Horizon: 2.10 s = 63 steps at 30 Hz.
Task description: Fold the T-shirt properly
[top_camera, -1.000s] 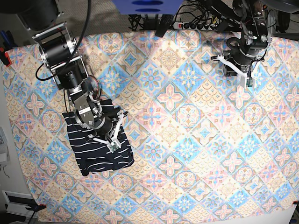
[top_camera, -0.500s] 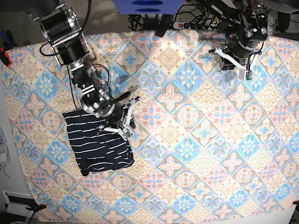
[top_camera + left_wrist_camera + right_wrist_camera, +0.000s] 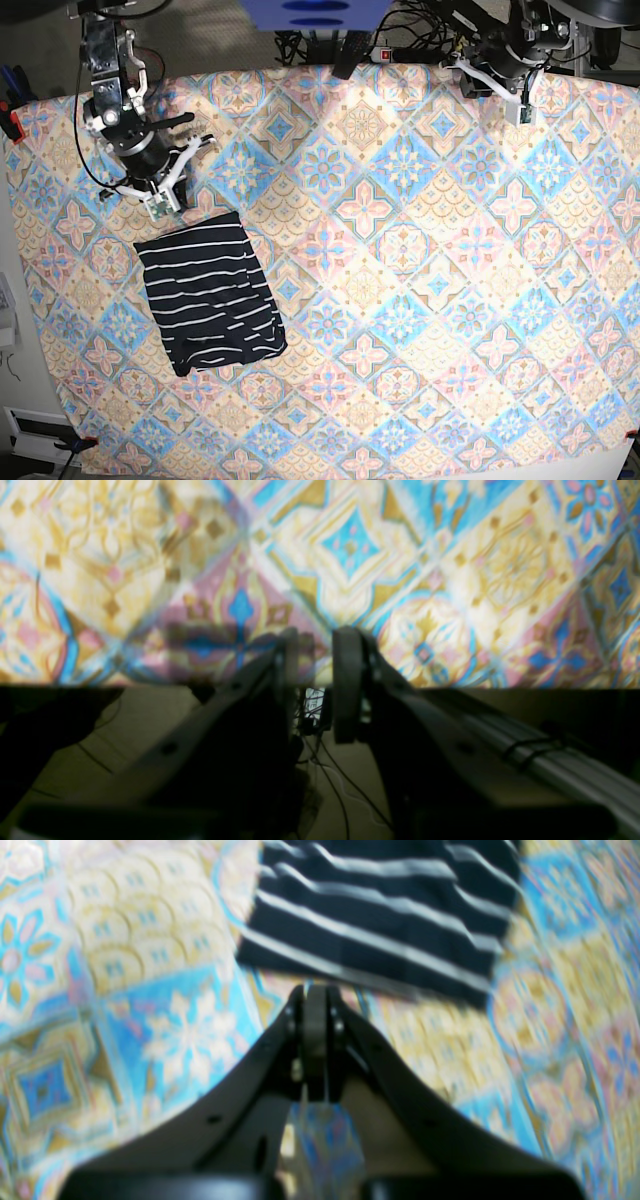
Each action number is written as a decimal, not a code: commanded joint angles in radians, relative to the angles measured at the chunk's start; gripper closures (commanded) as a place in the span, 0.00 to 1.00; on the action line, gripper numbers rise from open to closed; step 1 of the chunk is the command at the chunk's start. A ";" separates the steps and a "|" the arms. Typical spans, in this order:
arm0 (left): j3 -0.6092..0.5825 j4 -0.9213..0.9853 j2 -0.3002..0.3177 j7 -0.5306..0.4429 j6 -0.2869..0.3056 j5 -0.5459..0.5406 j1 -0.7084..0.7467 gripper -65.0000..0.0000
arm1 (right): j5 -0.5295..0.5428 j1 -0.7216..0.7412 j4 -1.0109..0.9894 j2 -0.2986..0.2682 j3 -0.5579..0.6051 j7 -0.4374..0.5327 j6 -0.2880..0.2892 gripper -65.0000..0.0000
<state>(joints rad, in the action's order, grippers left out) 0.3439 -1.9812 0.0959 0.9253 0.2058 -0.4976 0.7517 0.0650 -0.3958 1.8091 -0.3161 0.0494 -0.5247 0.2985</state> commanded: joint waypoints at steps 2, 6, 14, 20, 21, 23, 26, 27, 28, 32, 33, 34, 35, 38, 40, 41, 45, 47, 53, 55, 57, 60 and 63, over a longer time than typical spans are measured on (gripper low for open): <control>0.007 -0.025 0.003 -0.010 0.001 -0.011 0.045 0.82 | 0.006 -0.079 0.039 -0.008 -0.052 0.016 0.000 1.00; 0.008 -0.025 0.003 -0.010 0.001 -0.011 0.104 0.82 | 0.008 -0.217 0.037 -0.002 -0.136 0.016 0.000 1.00; 0.004 -0.020 0.006 -0.010 0.001 -0.006 0.200 0.82 | 0.009 -0.441 0.034 -0.001 -0.216 0.019 0.000 1.00; 0.002 0.041 0.020 -0.012 0.001 0.000 0.210 0.82 | 0.009 -0.503 -0.088 0.042 -0.234 0.021 0.000 1.00; 0.001 0.064 0.025 -0.012 0.001 0.000 0.208 0.82 | 0.009 -0.503 -0.124 0.051 -0.234 0.021 0.000 1.00; -0.021 0.121 0.037 -0.022 0.001 0.004 0.185 0.82 | 0.009 -0.501 -0.210 0.061 -0.234 0.024 0.000 1.00; -0.076 0.234 0.058 -0.097 0.001 0.066 0.165 0.82 | 0.009 -0.490 -0.340 0.061 -0.231 0.031 0.000 1.00; -0.093 0.270 0.060 -0.127 0.001 0.087 0.160 0.82 | 0.008 -0.469 -0.374 0.062 -0.230 0.048 0.000 1.00; -0.113 0.303 0.061 -0.154 0.001 0.109 0.148 0.82 | 0.008 -0.446 -0.408 0.062 -0.230 0.071 0.000 1.00; -0.180 0.507 0.074 -0.242 -0.001 0.178 0.079 0.82 | 0.008 -0.364 -0.613 0.065 -0.230 0.151 0.000 1.00; -0.190 0.561 0.074 -0.260 -0.001 0.185 0.059 0.82 | 0.008 -0.345 -0.667 0.074 -0.228 0.163 0.000 1.00; -0.196 0.606 0.074 -0.275 -0.001 0.187 0.039 0.82 | 0.008 -0.326 -0.710 0.082 -0.228 0.173 0.000 1.00; -0.204 0.652 0.074 -0.291 -0.001 0.190 0.021 0.82 | 0.008 -0.303 -0.751 0.084 -0.228 0.182 0.000 1.00; -0.242 0.827 0.074 -0.343 -0.001 0.190 -0.050 0.82 | 0.006 -0.236 -0.906 0.093 -0.228 0.231 0.000 1.00; -0.274 0.928 0.078 -0.394 -0.001 0.190 -0.090 0.82 | 0.002 -0.188 -1.011 0.111 -0.228 0.277 0.000 1.00; -0.297 0.978 0.089 -0.424 -0.001 0.190 -0.114 0.82 | 0.002 -0.162 -1.070 0.117 -0.228 0.306 0.000 1.00; -0.418 1.190 0.101 -0.541 -0.001 0.190 -0.223 0.82 | 0.000 -0.058 -1.299 0.136 -0.227 0.432 0.000 1.00; -0.460 1.287 0.101 -0.592 -0.001 0.190 -0.272 0.82 | 0.000 -0.022 -1.388 0.139 -0.227 0.496 0.000 1.00; -0.625 1.532 0.101 -0.759 -0.003 0.190 -0.407 0.82 | 0.000 0.053 -1.552 0.174 -0.227 0.636 0.000 1.00; -0.675 1.588 0.100 -0.800 -0.006 0.190 -0.441 0.82 | 0.000 0.057 -1.567 0.176 -0.227 0.656 0.000 1.00; -0.725 1.635 0.098 -0.842 -0.006 0.190 -0.467 0.82 | 0.000 0.059 -1.571 0.189 -0.228 0.673 0.000 1.00; -0.770 1.686 0.097 -0.905 -0.007 0.190 -0.499 0.82 | 0.002 0.087 -1.571 0.223 -0.228 0.676 0.000 1.00; -0.776 1.700 0.097 -0.944 -0.007 0.190 -0.513 0.82 | 0.002 0.102 -1.571 0.237 -0.230 0.674 0.000 1.00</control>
<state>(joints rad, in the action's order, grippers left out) -0.4301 -0.2829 0.1852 -0.0128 0.1982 -0.3099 0.2329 0.0635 -0.2855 0.2367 -0.0742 -0.1780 0.1421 0.2951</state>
